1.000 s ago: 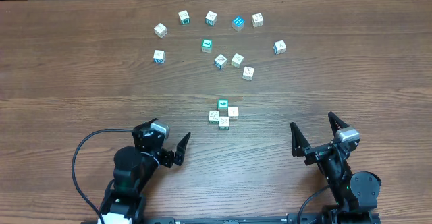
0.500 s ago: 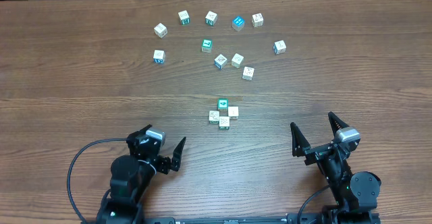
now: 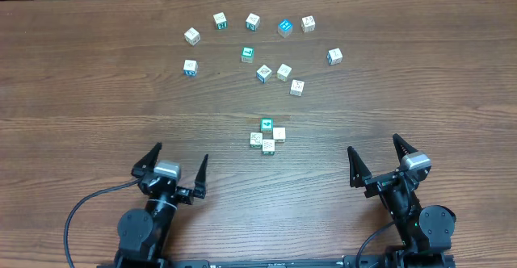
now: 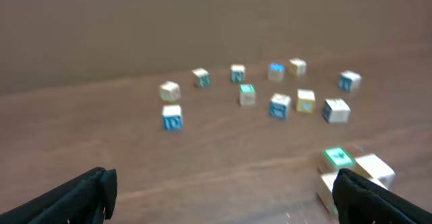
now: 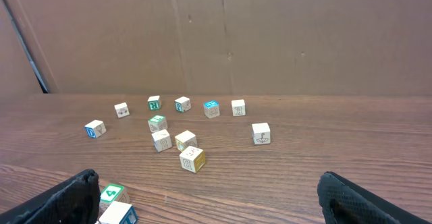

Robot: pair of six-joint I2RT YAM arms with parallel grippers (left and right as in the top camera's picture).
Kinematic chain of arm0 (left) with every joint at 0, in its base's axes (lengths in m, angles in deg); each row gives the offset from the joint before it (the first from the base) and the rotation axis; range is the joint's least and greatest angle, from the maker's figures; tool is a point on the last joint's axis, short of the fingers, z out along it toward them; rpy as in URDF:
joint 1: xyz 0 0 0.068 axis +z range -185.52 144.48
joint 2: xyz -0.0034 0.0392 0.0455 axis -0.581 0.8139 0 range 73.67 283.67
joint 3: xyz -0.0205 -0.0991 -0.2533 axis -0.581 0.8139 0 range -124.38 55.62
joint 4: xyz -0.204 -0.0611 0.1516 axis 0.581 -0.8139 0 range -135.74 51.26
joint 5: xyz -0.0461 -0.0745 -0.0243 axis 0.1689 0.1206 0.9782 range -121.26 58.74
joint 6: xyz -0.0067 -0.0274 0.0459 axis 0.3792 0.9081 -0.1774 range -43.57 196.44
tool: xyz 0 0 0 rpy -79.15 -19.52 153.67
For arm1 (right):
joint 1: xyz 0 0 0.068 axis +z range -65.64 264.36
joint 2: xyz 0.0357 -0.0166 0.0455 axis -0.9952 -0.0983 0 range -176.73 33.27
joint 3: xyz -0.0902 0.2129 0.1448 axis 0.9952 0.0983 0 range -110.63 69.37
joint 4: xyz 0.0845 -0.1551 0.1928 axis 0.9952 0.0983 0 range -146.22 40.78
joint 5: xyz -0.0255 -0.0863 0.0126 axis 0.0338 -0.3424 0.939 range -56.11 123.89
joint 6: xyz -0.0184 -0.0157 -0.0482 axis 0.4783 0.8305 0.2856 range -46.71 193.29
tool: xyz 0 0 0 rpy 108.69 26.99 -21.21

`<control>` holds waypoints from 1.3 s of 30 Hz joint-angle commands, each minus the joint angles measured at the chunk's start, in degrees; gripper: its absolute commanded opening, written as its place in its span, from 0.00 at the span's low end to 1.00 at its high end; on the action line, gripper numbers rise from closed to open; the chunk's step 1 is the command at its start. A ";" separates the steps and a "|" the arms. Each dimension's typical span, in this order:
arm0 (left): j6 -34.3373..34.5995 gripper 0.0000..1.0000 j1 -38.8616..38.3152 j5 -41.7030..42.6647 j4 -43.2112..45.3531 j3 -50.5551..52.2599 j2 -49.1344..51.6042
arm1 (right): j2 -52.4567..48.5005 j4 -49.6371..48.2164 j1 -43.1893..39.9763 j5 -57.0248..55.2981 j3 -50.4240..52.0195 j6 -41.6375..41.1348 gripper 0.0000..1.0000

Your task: Form a circle

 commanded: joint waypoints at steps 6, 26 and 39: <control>-0.52 1.00 0.90 -0.96 -0.39 0.20 -2.10 | 0.46 -0.33 -0.17 -0.44 0.57 0.28 1.00; 0.17 1.00 0.87 -0.57 -0.22 0.20 -2.10 | 0.46 -0.33 -0.17 -0.44 0.57 0.26 1.00; 0.17 0.99 1.62 -0.57 -0.22 0.20 -2.10 | 0.46 -0.33 -0.17 -0.44 0.57 0.28 1.00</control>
